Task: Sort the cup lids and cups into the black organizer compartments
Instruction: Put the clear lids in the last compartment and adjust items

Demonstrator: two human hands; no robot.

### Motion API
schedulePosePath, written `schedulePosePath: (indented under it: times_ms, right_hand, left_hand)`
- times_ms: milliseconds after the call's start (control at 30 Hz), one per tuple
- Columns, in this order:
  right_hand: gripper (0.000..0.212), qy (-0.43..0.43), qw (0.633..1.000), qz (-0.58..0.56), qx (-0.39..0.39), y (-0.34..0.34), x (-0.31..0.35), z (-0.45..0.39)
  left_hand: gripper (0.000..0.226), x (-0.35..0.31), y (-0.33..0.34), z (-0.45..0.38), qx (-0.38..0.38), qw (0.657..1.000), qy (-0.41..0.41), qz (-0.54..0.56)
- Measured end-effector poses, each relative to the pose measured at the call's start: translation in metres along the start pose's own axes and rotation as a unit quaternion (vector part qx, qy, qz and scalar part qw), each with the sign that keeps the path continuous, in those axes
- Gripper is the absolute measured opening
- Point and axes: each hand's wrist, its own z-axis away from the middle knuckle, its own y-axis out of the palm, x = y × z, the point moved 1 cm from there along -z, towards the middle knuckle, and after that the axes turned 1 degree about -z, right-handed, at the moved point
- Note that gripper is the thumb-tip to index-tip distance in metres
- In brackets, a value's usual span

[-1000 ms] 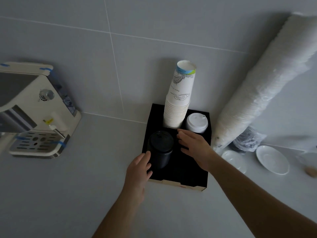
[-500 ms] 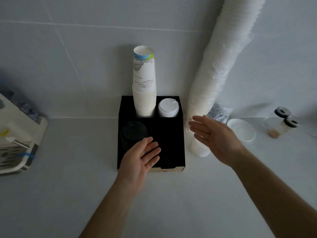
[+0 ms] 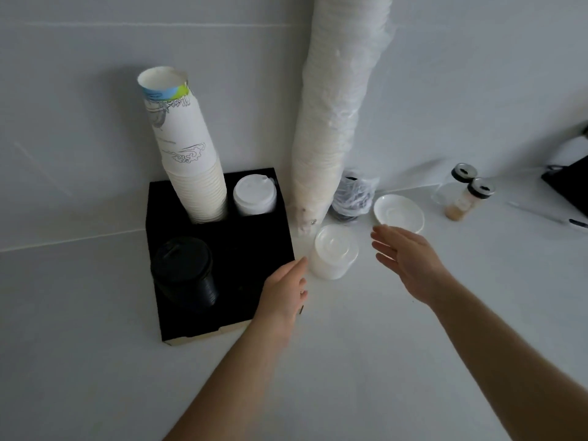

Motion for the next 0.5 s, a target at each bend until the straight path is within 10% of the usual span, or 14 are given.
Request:
schedulePosePath:
  times_ms: [133, 267, 500]
  right_hand:
    - [0.008, 0.017, 0.998, 0.053, -0.023, 0.001, -0.019, -0.025]
    - [0.041, 0.034, 0.993, 0.108, -0.017, 0.008, -0.036, -0.05]
    - [0.056, 0.058, 0.988, 0.144, 0.005, 0.021, -0.054, -0.081]
  left_hand:
    - [0.018, 0.005, 0.023, -0.03, -0.032, 0.997, -0.004, -0.067]
    - [0.078, 0.006, 0.042, -0.053, -0.06, 0.99, -0.014, -0.126]
    - [0.069, 0.019, 0.049, -0.082, -0.084, 0.979, -0.038, -0.183]
